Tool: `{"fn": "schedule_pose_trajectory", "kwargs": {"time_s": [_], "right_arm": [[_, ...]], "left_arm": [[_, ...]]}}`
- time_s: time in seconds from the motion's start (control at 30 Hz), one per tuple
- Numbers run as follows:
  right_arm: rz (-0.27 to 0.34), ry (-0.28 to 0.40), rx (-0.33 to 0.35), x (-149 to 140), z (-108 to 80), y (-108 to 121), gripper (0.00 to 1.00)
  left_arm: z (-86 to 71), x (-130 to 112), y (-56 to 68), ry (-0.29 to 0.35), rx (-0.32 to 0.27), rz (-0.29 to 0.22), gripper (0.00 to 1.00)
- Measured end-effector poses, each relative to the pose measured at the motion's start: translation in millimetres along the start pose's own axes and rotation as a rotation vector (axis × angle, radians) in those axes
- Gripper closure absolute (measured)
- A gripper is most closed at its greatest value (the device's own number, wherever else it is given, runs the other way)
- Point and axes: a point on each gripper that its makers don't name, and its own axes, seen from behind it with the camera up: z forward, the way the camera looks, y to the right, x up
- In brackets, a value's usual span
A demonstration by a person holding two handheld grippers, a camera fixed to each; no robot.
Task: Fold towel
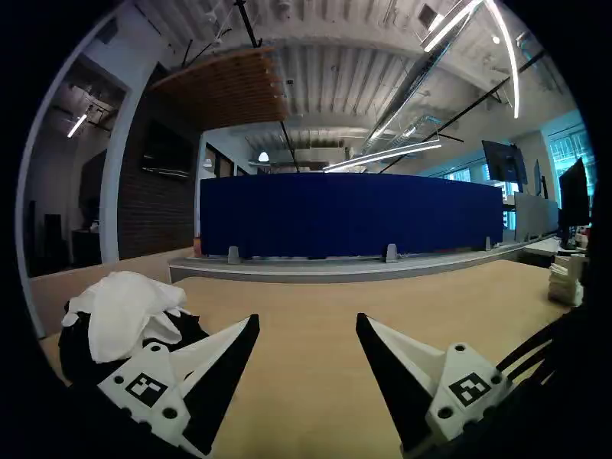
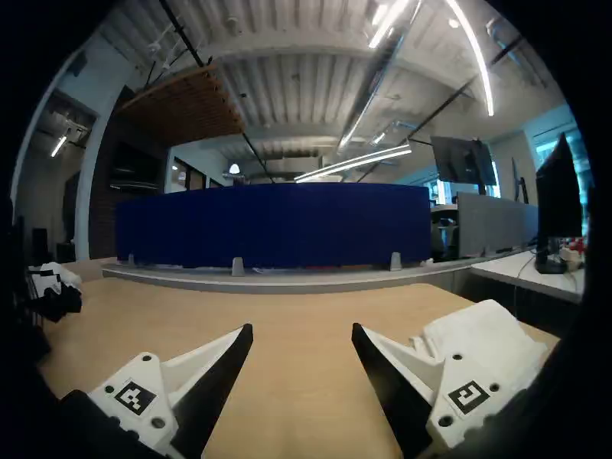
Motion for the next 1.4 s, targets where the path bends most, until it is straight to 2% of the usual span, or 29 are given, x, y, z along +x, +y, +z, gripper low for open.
{"fn": "schedule_pose_trajectory", "kwargs": {"time_s": [0.1, 1.4], "right_arm": [[-0.013, 0.000, 0.002, -2.1, 0.4, -2.6, 0.00], [-0.014, -0.001, -0.004, -1.1, 1.4, -2.4, 0.00]], "left_arm": [[0.2, -0.3, 0.2, 0.000, 0.000, 0.000, 0.06], [2.3, -0.7, 0.4, 0.000, 0.000, 0.000, 0.06]]}}
